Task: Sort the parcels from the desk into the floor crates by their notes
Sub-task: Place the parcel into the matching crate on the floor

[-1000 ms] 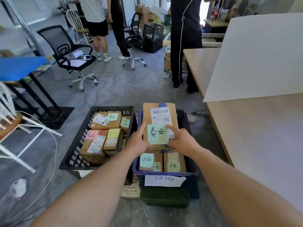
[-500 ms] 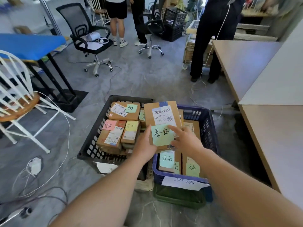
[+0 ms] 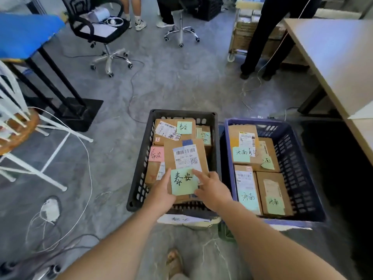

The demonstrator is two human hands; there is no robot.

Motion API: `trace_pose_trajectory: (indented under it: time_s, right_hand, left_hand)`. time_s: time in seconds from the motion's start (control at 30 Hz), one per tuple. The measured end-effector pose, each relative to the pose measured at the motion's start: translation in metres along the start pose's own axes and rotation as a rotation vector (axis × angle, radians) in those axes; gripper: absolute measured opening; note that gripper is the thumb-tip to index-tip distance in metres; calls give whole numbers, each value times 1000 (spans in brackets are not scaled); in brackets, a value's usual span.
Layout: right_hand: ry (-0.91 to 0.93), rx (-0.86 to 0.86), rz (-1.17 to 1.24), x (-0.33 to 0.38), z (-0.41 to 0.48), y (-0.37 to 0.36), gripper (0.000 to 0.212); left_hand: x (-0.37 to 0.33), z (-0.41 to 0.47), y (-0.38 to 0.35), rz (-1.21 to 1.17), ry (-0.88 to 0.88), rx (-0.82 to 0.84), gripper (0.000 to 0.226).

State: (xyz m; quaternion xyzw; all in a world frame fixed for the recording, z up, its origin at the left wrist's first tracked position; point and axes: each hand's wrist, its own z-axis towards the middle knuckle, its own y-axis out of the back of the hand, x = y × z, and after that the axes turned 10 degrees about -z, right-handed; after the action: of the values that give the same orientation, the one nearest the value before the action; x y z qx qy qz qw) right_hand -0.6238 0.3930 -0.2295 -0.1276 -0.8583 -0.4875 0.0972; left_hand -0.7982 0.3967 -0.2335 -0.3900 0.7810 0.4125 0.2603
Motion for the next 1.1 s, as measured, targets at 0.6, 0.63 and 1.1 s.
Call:
trace_pose_trajectory:
  time_s: [0.6, 0.63, 1.1]
  right_hand:
    - [-141, -8, 123, 24, 56, -38, 95]
    - [-137, -7, 137, 23, 61, -39, 96]
    - [-189, 105, 452, 4, 105, -51, 53]
  left_hand:
    - [43, 49, 16, -6, 137, -3, 103]
    - [45, 55, 16, -13, 140, -10, 103]
    - [49, 101, 9, -204, 296, -11, 58]
